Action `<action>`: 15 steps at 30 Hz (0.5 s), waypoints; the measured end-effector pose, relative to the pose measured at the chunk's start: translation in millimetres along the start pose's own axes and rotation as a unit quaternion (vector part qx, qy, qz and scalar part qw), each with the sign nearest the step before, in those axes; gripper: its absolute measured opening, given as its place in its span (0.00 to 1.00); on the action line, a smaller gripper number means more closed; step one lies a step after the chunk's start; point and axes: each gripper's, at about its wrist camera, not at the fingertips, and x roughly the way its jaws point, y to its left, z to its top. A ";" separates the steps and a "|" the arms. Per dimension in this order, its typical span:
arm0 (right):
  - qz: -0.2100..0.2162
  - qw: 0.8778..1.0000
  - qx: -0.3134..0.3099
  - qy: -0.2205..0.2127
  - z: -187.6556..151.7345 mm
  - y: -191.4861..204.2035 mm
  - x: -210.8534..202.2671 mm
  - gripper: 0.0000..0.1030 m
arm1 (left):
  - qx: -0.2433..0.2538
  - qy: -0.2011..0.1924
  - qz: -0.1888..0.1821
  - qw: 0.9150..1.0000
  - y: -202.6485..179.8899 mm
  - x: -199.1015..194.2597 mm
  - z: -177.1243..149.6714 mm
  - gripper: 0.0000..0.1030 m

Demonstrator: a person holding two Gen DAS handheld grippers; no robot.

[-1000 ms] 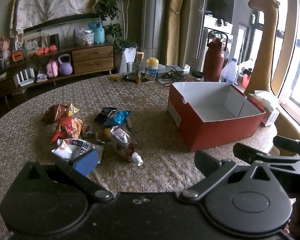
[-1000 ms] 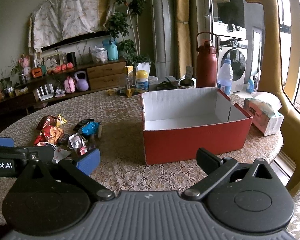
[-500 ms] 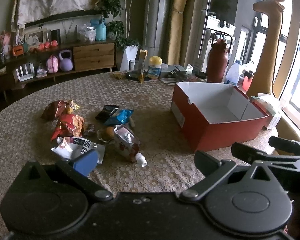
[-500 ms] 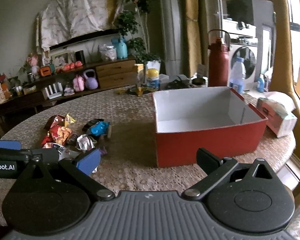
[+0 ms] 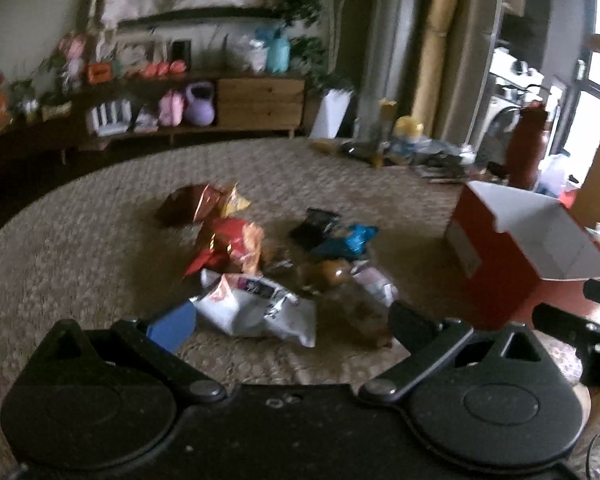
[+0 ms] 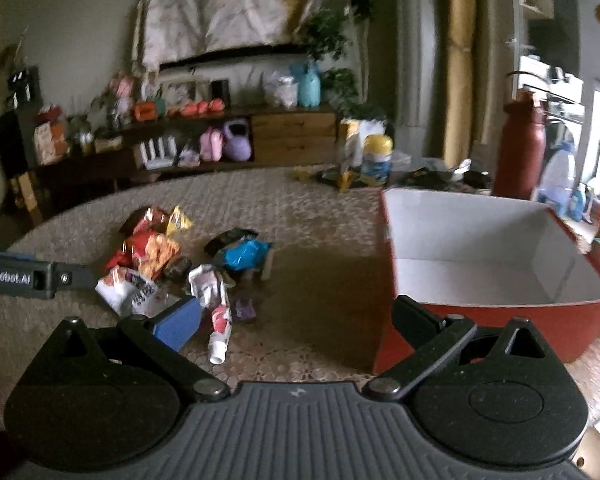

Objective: Organize snacks
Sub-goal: 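Grasp the white printed snack bag with the left tool while the right tool grasps the white sachet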

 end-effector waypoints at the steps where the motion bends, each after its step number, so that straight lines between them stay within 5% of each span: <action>1: 0.001 1.000 -0.006 0.006 -0.5 3.2 6.3 1.00 | -0.007 0.005 0.006 1.000 2.9 5.8 1.0 0.99; 8: 0.041 0.998 -0.043 0.038 -1.7 24.2 45.9 0.93 | -0.067 0.052 0.026 0.996 29.4 54.7 11.7 0.89; 15: 0.053 0.995 -0.071 0.054 2.7 45.4 82.4 0.76 | -0.158 0.108 0.047 0.981 47.0 104.5 20.8 0.84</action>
